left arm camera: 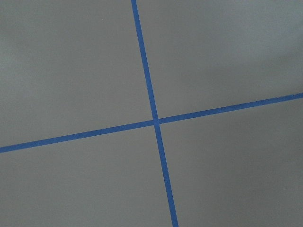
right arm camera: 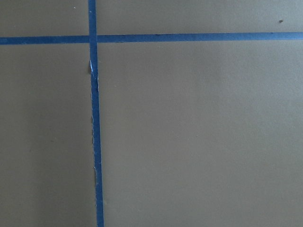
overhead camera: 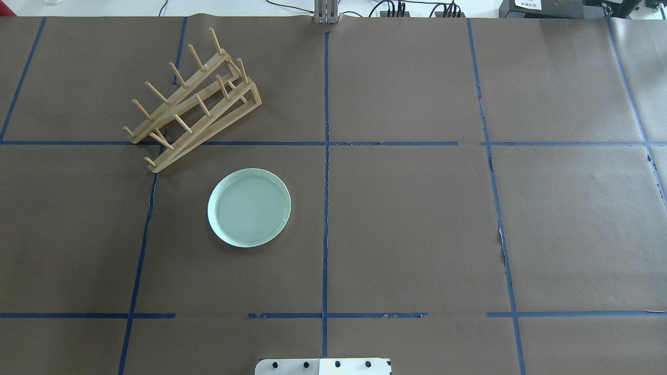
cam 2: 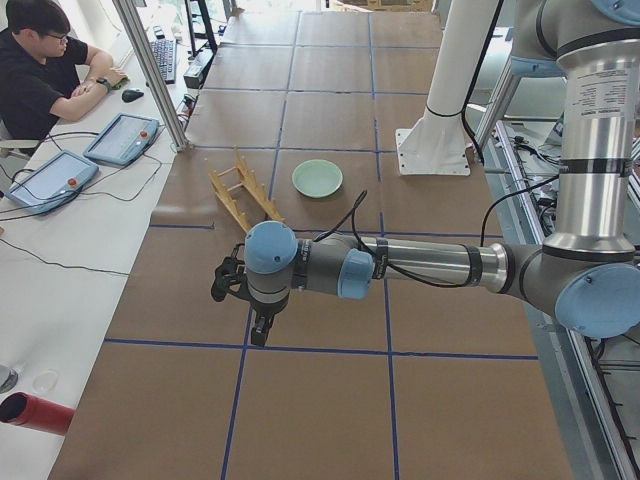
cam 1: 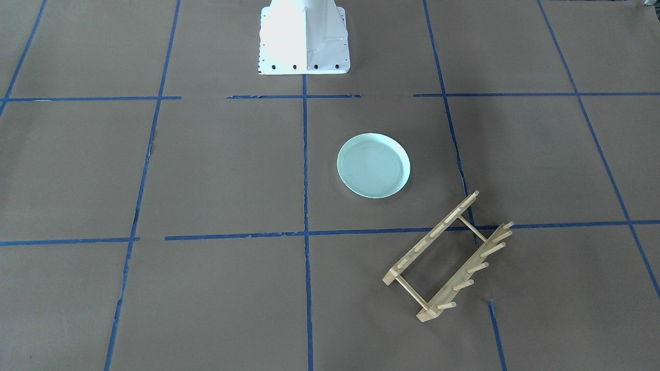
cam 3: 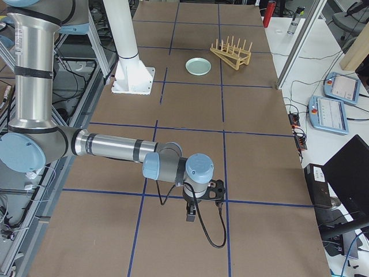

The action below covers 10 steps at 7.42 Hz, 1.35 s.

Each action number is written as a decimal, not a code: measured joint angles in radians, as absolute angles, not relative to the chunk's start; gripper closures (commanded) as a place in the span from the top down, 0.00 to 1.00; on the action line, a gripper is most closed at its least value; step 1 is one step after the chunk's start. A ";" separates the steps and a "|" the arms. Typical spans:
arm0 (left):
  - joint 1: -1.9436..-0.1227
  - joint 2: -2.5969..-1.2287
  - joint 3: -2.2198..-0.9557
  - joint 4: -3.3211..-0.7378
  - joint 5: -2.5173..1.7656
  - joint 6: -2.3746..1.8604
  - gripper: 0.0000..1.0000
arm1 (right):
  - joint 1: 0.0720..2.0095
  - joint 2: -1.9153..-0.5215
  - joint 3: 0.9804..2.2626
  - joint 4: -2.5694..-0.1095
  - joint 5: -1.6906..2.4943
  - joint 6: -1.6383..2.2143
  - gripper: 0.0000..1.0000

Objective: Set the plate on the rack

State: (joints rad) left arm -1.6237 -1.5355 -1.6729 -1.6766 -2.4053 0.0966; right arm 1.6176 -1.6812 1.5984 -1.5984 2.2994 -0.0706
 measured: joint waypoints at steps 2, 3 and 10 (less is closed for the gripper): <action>-1.620 -1.539 -1.671 -1.679 -2.407 0.090 1.00 | 1.618 -1.681 1.599 -1.598 2.299 -0.071 1.00; -1.619 -1.544 -1.667 -1.682 -2.408 0.087 1.00 | 1.618 -1.681 1.599 -1.598 2.299 -0.071 1.00; -1.388 -1.633 -1.821 -1.759 -2.394 -0.535 1.00 | 1.618 -1.681 1.598 -1.598 2.299 -0.071 1.00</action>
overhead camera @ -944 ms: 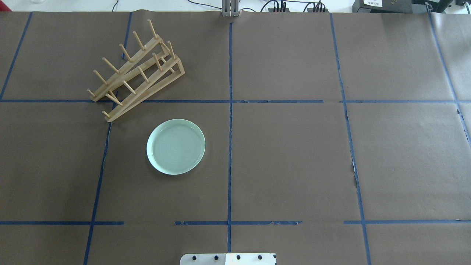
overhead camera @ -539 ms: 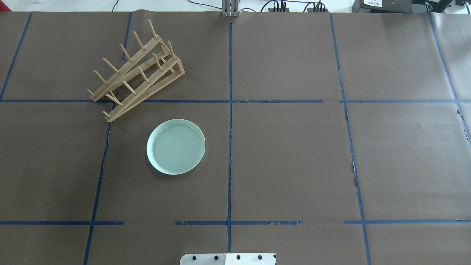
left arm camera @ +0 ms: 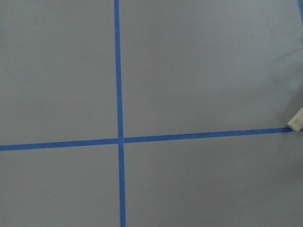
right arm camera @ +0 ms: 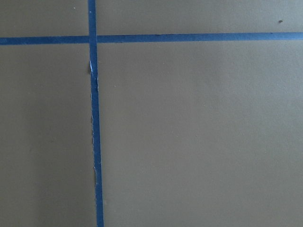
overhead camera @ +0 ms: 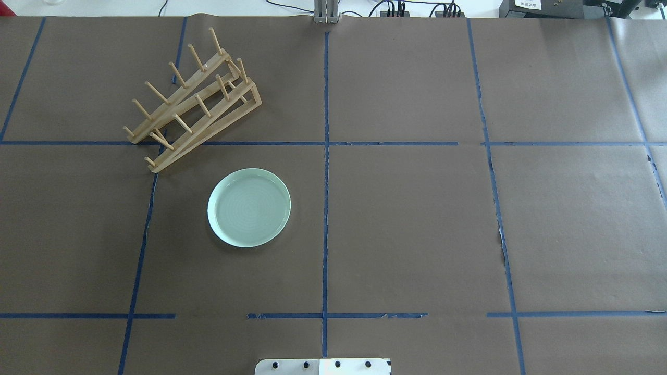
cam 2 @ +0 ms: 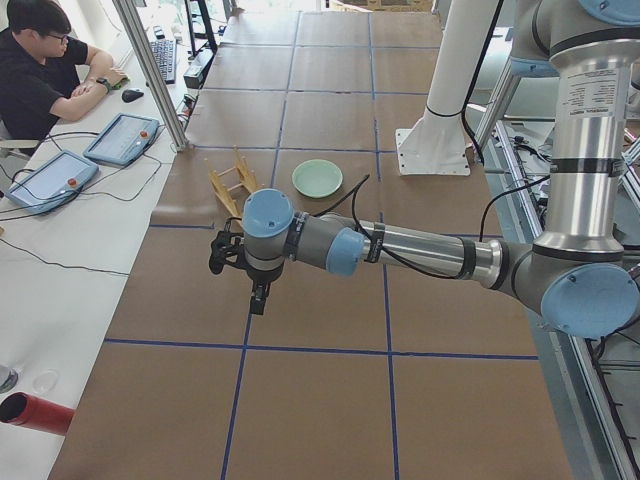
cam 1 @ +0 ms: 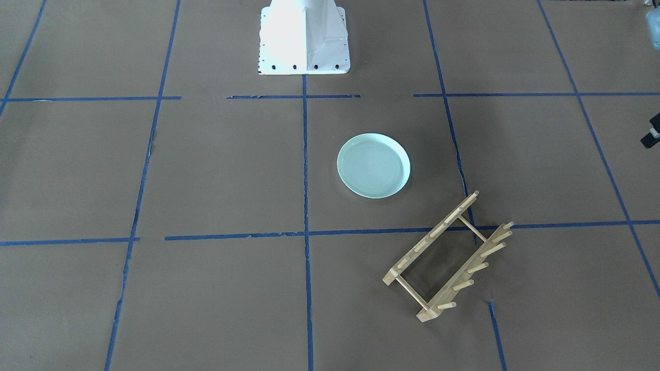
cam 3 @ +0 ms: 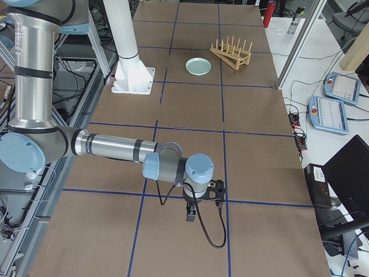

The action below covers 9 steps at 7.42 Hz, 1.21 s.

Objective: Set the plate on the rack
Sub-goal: 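Move the left gripper over the rack toward the pale green plate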

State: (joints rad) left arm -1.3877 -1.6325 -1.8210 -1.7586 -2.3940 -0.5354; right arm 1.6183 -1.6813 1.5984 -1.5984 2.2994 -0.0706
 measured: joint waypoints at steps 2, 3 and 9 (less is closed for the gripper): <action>-1.223 -1.771 -1.843 -1.760 -2.326 -0.836 1.00 | 1.618 -1.681 1.599 -1.598 2.299 -0.071 1.00; -1.126 -1.855 -1.840 -1.754 -2.247 -0.976 1.00 | 1.618 -1.681 1.599 -1.598 2.299 -0.071 1.00; -0.715 -2.324 -1.559 -1.476 -2.021 -1.366 1.00 | 1.618 -1.681 1.600 -1.598 2.299 -0.071 1.00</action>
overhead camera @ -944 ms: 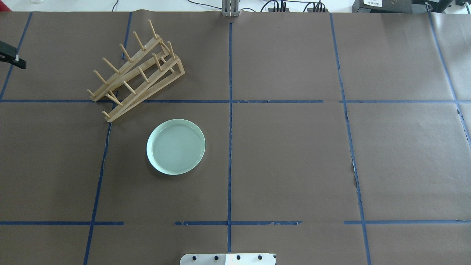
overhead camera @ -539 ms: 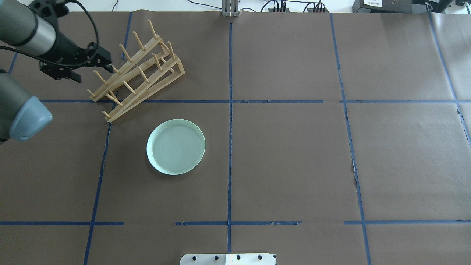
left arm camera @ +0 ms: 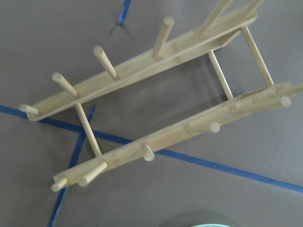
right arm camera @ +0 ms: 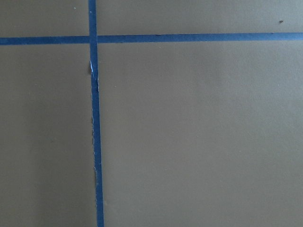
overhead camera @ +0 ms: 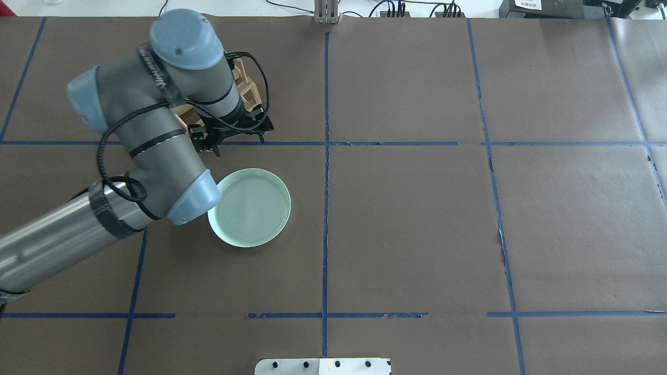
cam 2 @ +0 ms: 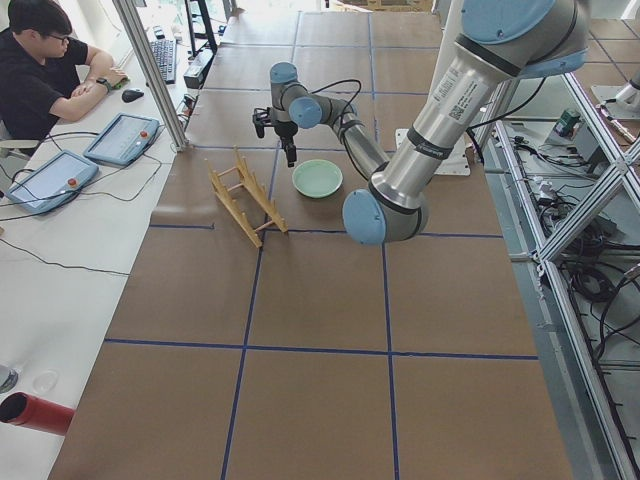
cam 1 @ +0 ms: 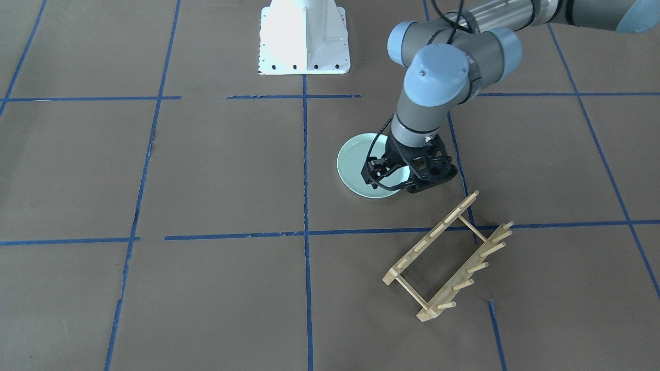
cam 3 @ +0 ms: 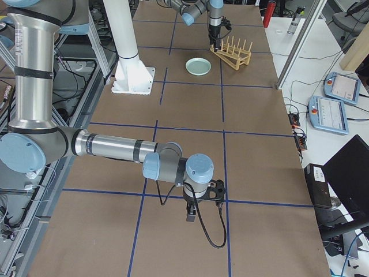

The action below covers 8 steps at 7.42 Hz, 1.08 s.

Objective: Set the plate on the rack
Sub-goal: 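Move the left gripper over the rack toward the pale green plate, then lower the left gripper and grasp the plate's rim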

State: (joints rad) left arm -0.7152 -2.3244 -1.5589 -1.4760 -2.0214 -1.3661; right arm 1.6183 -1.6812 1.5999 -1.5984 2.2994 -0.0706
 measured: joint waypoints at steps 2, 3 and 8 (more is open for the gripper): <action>-0.643 -2.441 -1.395 -1.466 -1.985 -1.418 0.99 | 1.618 -1.681 1.600 -1.598 2.299 -0.071 1.00; -0.616 -2.470 -1.345 -1.467 -1.956 -1.428 0.91 | 1.618 -1.681 1.600 -1.598 2.299 -0.071 1.00; -0.566 -2.480 -1.293 -1.468 -1.918 -1.434 0.55 | 1.618 -1.681 1.600 -1.599 2.299 -0.071 1.00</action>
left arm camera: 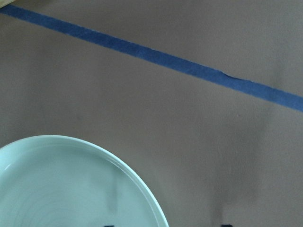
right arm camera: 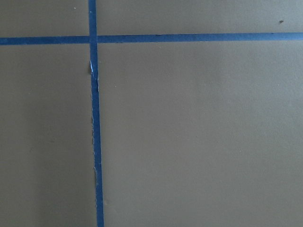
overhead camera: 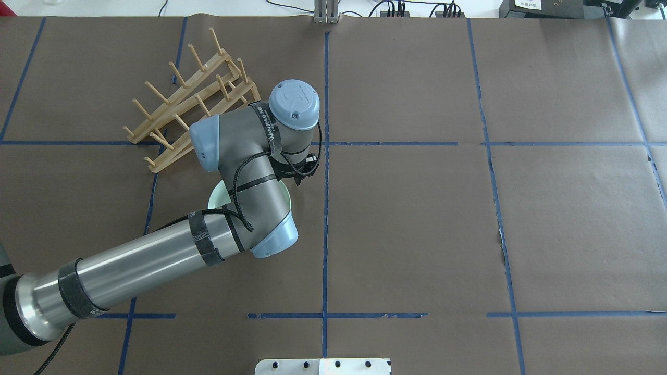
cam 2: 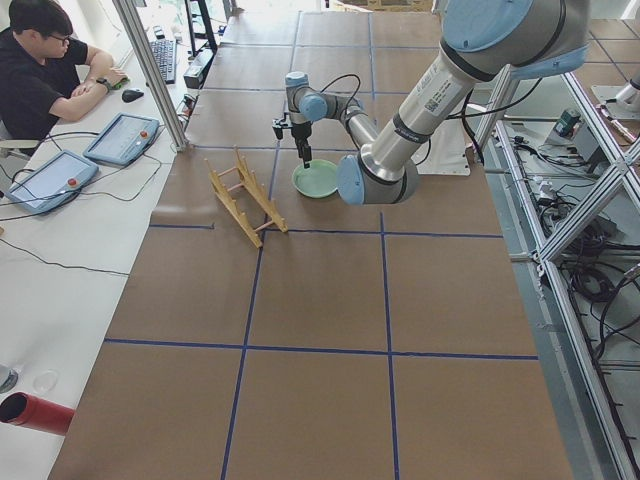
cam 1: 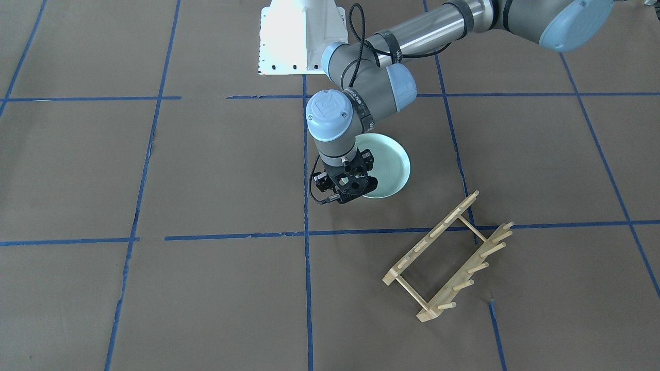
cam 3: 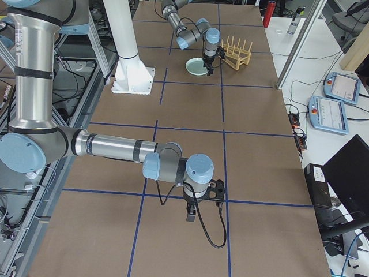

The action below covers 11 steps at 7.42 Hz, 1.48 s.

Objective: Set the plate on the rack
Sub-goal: 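Lower the left gripper and grasp the plate's rim, then lift the plate upright with the left gripper above the rack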

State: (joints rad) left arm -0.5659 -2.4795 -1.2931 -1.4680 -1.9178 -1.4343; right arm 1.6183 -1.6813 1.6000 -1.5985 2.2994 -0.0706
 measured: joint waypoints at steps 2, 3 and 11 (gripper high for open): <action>-0.561 -2.473 -1.294 -1.468 -1.918 -1.434 0.21 | 1.618 -1.681 1.600 -1.598 2.299 -0.071 1.00; -0.561 -2.470 -1.295 -1.467 -1.919 -1.434 0.00 | 1.618 -1.681 1.600 -1.598 2.299 -0.071 1.00; -0.702 -2.466 -1.535 -1.556 -2.086 -1.600 0.00 | 1.618 -1.681 1.599 -1.598 2.299 -0.071 1.00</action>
State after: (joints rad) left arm -0.7017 -2.4657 -1.5351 -1.5559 -2.0858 -1.6001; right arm 1.6177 -1.6813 1.5986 -1.5984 2.2994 -0.0705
